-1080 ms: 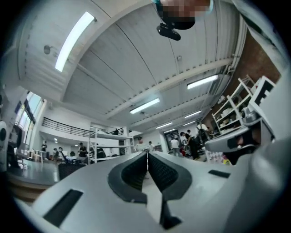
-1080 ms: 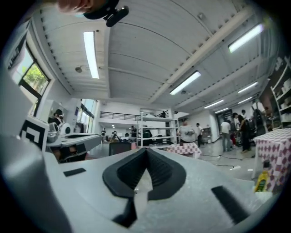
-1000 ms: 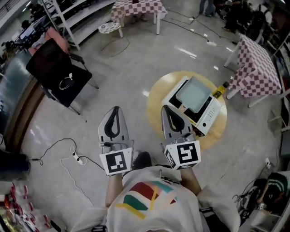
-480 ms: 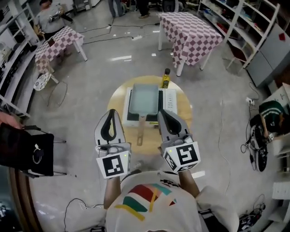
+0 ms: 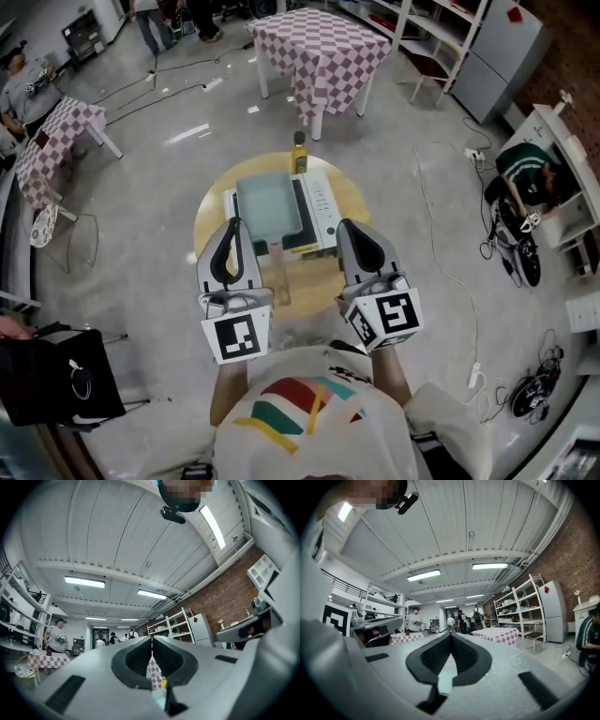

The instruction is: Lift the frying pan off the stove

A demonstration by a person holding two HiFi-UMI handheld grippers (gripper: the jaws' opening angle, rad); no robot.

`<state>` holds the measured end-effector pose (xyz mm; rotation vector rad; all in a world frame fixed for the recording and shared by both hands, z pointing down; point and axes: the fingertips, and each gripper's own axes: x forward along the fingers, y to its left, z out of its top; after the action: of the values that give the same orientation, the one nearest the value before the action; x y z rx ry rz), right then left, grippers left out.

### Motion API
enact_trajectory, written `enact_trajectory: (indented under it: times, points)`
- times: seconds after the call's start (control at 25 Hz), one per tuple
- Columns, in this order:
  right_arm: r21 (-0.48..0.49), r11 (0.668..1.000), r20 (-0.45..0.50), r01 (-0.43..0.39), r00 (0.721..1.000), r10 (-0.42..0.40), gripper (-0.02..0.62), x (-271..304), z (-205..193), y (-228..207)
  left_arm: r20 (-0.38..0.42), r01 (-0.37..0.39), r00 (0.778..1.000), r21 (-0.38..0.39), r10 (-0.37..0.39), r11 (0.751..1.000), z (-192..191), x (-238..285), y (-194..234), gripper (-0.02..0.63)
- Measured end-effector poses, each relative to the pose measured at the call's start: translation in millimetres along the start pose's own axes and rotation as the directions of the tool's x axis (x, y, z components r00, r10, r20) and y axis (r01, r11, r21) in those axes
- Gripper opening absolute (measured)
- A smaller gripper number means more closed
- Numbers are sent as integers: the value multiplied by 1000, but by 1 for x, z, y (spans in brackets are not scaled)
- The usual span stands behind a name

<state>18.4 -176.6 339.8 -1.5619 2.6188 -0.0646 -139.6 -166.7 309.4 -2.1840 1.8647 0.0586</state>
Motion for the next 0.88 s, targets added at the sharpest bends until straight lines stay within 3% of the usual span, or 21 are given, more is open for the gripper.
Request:
enact_trajectory:
  times: [0.28,0.48,0.68,0.88]
  points:
    - [-9,999,-25,49,998,-49,-2,4,-15,3,-5,32,999,-13,-32,999,-15,8,9,8]
    - [-6,1000,-51,28,998,-28,-2,12,-24,5,-10,31,999,-24,-31,999,-22,11,13,8]
    - [98,987,-147,-127,979,140,-2,31,-44,15,-25,13,1000,-21,-13,1000,-26,11,14,8]
    - [315,913,-226,-261,913,339,101,52,-67,21,-45,-10,999,-15,9,1000,-29,8,19,8]
